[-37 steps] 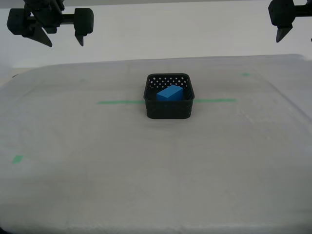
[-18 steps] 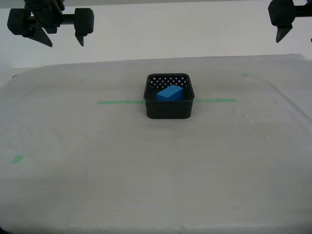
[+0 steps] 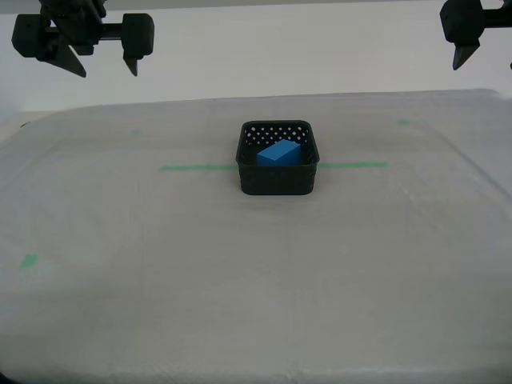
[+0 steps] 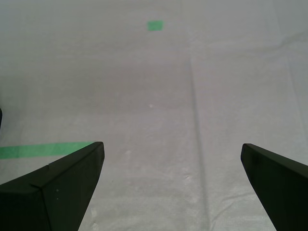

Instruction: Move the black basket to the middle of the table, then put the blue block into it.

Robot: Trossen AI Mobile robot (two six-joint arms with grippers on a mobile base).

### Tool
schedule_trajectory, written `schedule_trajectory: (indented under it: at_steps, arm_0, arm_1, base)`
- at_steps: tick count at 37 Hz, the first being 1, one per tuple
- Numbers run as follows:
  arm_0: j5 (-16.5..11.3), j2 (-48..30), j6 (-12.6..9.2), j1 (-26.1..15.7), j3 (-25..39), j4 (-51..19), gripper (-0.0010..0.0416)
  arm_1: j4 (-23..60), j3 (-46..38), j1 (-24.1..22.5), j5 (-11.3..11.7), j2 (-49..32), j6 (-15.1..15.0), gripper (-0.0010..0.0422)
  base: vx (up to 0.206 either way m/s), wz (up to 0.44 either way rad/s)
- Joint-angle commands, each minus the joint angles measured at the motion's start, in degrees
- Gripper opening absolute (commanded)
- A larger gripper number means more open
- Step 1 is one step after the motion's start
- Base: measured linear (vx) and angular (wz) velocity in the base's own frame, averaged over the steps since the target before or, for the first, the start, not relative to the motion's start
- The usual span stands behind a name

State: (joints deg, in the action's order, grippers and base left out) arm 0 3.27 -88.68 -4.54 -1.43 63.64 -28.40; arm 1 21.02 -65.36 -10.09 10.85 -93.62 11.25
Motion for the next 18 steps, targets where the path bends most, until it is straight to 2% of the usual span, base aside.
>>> schedule_trajectory:
  at_steps: [1, 18]
  arm_0:
    - [-0.1, 0.0, 0.1, -0.1, 0.1, 0.1, 0.0399]
    - [-0.1, 0.0, 0.1, -0.1, 0.1, 0.1, 0.0399]
  arm_1:
    - [0.0, -0.1, 0.0, 0.2, 0.0, 0.1, 0.04]
    - [0.0, -0.1, 0.0, 0.2, 0.0, 0.1, 0.04]
  base:
    - [0.0, 0.0]
    - [0.0, 0.0]
